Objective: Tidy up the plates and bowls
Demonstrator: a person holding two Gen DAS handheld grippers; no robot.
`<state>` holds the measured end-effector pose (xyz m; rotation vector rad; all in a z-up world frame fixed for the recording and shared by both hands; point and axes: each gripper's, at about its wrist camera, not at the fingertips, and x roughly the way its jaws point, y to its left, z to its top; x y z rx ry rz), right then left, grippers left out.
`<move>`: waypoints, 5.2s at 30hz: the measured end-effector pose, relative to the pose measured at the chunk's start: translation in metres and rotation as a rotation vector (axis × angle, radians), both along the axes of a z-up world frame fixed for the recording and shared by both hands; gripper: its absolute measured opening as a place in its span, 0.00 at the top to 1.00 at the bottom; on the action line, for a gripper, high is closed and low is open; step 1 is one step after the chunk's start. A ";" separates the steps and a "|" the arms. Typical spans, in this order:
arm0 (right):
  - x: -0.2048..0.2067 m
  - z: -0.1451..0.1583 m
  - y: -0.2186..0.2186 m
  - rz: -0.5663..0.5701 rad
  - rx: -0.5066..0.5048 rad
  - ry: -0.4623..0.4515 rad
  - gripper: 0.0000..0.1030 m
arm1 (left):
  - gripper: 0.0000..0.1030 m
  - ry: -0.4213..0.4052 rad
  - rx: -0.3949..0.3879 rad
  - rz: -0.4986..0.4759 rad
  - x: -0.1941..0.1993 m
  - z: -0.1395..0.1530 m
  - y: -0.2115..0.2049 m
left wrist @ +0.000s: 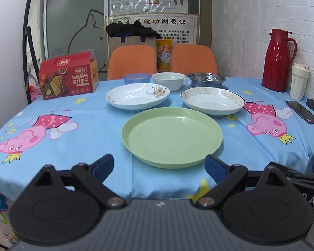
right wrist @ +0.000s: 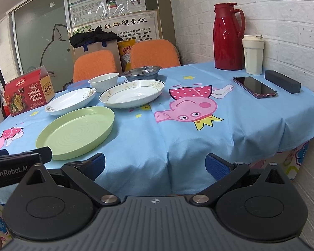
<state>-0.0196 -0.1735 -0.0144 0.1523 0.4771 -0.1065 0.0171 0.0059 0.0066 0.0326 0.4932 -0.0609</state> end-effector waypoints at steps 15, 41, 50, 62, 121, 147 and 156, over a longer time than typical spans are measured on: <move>0.073 0.008 0.018 0.172 -0.020 0.051 0.00 | 0.10 0.149 -0.075 0.008 0.086 0.013 0.042; 0.158 -0.018 0.055 0.396 -0.099 0.177 0.00 | 0.33 0.404 -0.086 -0.235 0.172 -0.013 0.059; 0.159 -0.015 0.065 0.398 -0.102 0.154 0.00 | 0.52 0.367 -0.040 -0.222 0.169 -0.014 0.057; 0.155 0.000 0.114 0.445 -0.094 0.088 0.00 | 0.63 0.356 -0.079 -0.008 0.152 0.005 0.128; 0.338 -0.016 0.154 0.527 -0.094 0.175 0.00 | 0.30 0.346 -0.068 -0.117 0.353 -0.002 0.134; 0.331 -0.005 0.150 0.473 -0.021 0.131 0.00 | 0.54 0.315 -0.093 -0.079 0.342 0.017 0.125; 0.309 0.020 0.155 0.482 -0.006 0.071 0.00 | 0.54 0.267 -0.108 -0.061 0.316 0.039 0.134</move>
